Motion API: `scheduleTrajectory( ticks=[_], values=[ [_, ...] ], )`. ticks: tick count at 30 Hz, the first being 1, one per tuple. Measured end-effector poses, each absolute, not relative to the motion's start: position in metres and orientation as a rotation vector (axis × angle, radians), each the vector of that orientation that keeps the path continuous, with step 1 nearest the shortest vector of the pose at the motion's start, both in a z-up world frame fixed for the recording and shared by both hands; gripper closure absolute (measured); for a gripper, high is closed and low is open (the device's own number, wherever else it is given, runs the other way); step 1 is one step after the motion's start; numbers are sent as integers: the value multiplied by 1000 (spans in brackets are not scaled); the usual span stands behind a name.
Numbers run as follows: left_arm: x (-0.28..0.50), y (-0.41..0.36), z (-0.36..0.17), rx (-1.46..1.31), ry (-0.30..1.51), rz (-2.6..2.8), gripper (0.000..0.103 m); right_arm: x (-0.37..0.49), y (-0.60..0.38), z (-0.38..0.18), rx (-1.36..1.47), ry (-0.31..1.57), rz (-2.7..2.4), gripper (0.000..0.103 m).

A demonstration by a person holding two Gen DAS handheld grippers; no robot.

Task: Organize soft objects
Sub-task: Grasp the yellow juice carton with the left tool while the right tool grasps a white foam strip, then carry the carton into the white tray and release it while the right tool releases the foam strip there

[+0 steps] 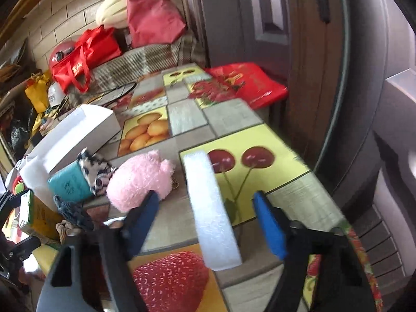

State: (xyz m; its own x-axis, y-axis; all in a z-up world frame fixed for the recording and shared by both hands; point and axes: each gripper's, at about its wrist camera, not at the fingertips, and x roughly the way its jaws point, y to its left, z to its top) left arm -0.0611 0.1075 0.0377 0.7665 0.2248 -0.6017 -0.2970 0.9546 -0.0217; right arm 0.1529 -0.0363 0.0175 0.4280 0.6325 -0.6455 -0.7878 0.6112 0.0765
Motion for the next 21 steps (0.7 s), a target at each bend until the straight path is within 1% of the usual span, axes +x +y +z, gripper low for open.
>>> scheduleTrajectory(
  ticks=[1,2,3,4,10,15,21],
  values=[
    [-59,108,37,-120,643,275,7,152,-36,17,-254,690,906,57],
    [-58,108,36,-124,651,260,25,151,-37,18,-254,685,913,69],
    [-57,109,36,-130,654,251,47,150,-39,20,-251,674,921,82],
    [-57,110,36,-136,655,248,55,149,-40,21,-249,664,924,84],
    [-74,104,47,-118,555,248,55,134,-48,34,-205,543,939,84],
    [-103,89,60,-50,392,323,55,115,-68,48,-124,381,941,84],
    [-119,97,65,-70,316,410,55,98,-85,55,-17,288,962,84]
  ],
)
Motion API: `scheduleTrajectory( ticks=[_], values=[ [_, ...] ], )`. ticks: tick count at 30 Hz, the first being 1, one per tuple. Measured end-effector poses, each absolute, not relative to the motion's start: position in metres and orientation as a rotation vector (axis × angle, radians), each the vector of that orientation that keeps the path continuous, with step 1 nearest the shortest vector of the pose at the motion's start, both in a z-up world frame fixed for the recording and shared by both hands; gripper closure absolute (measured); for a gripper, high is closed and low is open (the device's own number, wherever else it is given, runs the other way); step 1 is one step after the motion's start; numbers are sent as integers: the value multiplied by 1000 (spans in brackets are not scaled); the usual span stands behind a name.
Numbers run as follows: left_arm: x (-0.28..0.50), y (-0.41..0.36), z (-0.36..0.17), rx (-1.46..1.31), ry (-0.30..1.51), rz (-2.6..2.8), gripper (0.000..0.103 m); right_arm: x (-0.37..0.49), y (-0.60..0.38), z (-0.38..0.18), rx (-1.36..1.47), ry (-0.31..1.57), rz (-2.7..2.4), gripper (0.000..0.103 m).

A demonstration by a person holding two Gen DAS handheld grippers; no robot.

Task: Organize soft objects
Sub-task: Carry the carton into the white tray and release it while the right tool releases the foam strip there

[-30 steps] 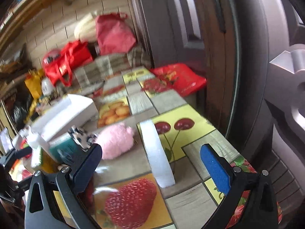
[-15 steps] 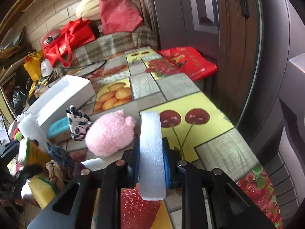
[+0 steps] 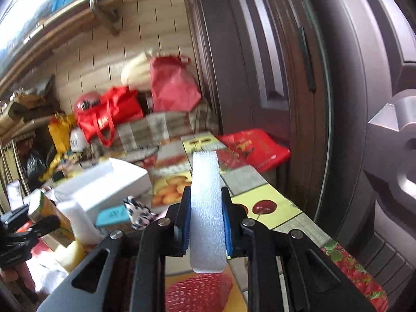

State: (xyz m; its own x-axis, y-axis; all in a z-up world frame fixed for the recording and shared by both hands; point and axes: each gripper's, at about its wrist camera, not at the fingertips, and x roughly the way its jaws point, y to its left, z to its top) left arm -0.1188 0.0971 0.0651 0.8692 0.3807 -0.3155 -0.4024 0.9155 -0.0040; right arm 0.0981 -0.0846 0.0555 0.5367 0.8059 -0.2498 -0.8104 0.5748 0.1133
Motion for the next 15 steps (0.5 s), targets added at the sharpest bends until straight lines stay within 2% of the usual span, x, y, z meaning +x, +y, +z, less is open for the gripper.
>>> scheduleTrajectory(
  ticks=[15],
  values=[
    [-172,124,66,-133,239,557,55,40,-54,57,-68,195,1067,84]
  ],
)
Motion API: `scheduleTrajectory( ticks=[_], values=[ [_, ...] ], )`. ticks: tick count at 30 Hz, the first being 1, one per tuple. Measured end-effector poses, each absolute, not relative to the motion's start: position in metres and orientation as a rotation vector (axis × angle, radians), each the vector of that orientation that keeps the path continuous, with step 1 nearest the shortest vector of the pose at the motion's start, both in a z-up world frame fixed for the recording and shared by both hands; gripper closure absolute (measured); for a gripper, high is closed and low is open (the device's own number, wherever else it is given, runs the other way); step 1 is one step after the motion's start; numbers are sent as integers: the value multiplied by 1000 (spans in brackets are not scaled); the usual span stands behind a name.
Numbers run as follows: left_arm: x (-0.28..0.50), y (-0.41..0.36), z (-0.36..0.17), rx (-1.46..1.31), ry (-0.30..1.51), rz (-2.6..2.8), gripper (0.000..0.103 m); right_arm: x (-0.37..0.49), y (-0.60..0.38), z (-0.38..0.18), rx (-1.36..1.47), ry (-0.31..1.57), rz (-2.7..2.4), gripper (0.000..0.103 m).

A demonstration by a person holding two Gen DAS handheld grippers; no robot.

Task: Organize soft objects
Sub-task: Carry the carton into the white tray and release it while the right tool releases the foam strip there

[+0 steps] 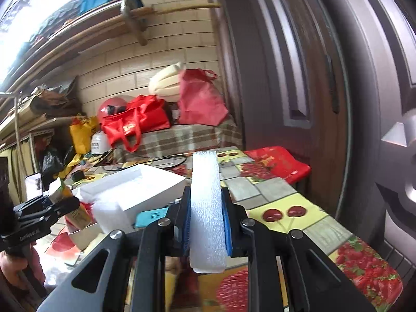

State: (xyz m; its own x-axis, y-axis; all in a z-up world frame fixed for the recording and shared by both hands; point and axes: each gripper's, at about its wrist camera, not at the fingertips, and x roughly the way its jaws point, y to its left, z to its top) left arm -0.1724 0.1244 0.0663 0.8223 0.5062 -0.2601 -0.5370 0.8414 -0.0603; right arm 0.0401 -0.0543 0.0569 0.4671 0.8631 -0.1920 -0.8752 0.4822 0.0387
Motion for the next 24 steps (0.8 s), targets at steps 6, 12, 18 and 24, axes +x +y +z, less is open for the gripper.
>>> scheduleTrajectory(
  ticks=[6,12,18,24],
  values=[
    [-191,146,65,-144,225,650,55,22,-41,54,-93,188,1124,84],
    [-197,168,63,-125,221,719,55,-4,-25,52,-131,170,1188,84],
    [-194,190,62,-125,216,778,54,-31,-11,49,-178,138,1246,84],
    [-183,216,62,-138,223,817,54,-51,15,44,-242,159,1318,84]
  ],
)
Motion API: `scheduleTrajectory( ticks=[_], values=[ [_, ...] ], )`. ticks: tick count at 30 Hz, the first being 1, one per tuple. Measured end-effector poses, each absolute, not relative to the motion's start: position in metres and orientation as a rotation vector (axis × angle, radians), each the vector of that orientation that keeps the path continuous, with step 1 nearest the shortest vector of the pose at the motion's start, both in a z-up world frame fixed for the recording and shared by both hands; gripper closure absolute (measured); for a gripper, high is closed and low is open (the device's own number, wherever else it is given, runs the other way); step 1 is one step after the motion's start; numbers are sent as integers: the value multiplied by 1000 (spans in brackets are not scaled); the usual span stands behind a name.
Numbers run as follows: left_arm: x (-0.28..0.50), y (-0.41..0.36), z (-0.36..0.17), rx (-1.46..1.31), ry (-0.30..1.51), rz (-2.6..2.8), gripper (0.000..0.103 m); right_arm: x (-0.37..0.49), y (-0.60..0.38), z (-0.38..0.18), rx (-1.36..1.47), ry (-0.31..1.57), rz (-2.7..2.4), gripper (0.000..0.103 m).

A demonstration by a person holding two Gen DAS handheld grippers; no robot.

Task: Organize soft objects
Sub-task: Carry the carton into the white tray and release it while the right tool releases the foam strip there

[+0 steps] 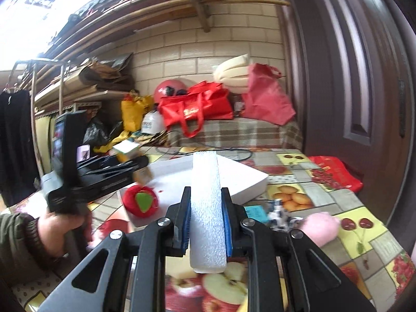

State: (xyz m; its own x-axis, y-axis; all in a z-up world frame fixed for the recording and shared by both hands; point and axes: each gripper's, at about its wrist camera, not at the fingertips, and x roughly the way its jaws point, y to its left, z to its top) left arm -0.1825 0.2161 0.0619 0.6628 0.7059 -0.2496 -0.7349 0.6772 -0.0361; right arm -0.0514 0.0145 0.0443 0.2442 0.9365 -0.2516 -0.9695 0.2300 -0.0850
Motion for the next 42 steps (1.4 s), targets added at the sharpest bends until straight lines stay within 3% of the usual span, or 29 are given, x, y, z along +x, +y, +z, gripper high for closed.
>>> scheduleTrajectory(
  ticks=[24,38,40,41,42],
  values=[
    [-179,281,56,-340,242,899,54,-64,138,25,-211,318,1274,84],
    [-175,306,50,-445,281,869,54,-57,160,26,-220,331,1217,83],
    [-177,306,50,-454,275,874,51,-57,159,26,-219,330,1217,83],
    [-178,307,49,-457,271,882,42,-57,160,26,-225,332,1220,83],
    [-179,306,50,-459,268,888,21,-57,160,26,-229,331,1219,78]
  ],
)
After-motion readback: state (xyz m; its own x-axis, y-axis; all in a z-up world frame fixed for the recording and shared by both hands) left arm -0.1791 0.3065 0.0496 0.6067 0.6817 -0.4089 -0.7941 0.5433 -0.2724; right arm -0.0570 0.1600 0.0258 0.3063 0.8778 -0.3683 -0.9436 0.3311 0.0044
